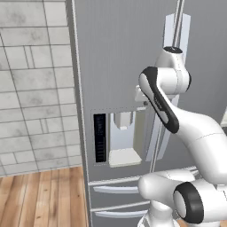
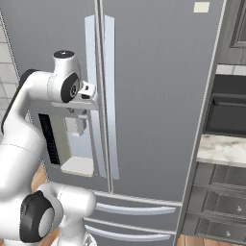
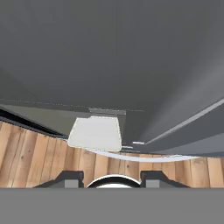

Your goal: Take the lemon wedge from the fridge and place it on the plate with fish on the dining counter.

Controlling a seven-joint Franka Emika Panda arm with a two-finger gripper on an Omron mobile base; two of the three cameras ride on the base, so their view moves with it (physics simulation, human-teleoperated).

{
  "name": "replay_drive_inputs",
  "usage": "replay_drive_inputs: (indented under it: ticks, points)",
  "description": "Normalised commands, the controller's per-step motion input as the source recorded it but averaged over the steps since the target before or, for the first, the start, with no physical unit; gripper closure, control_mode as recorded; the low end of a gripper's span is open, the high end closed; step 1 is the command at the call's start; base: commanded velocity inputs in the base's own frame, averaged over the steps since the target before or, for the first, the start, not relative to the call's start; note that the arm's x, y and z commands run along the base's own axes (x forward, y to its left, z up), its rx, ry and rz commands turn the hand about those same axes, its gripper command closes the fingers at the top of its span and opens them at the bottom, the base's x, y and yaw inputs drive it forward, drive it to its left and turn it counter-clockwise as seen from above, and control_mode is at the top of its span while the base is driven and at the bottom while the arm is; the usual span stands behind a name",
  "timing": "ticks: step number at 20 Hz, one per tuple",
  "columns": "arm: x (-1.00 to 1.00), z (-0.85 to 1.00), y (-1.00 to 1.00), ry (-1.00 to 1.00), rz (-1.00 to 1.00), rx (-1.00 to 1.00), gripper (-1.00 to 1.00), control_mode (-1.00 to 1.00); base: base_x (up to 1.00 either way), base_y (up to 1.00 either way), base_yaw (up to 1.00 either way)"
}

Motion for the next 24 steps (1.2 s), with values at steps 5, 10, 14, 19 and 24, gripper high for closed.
replay_drive_inputs:
  ticks: [5,10,14,19,24]
  points:
    - [-0.05,0.00,0.00,0.00,0.00,-0.01,-1.00,-1.00,0.00,0.00,0.00]
    - [0.00,0.00,0.00,0.00,0.00,0.00,-1.00,-1.00,0.00,0.00,0.00]
    - [-0.02,0.00,0.00,0.00,0.00,0.00,-1.00,-1.00,0.00,0.00,0.00]
    - [-0.73,-0.14,-0.32,-0.06,-0.02,0.00,-1.00,-1.00,0.00,0.00,0.00]
    - [-1.00,-0.32,-0.65,-0.12,-0.06,0.01,-1.00,-1.00,0.00,0.00,0.00]
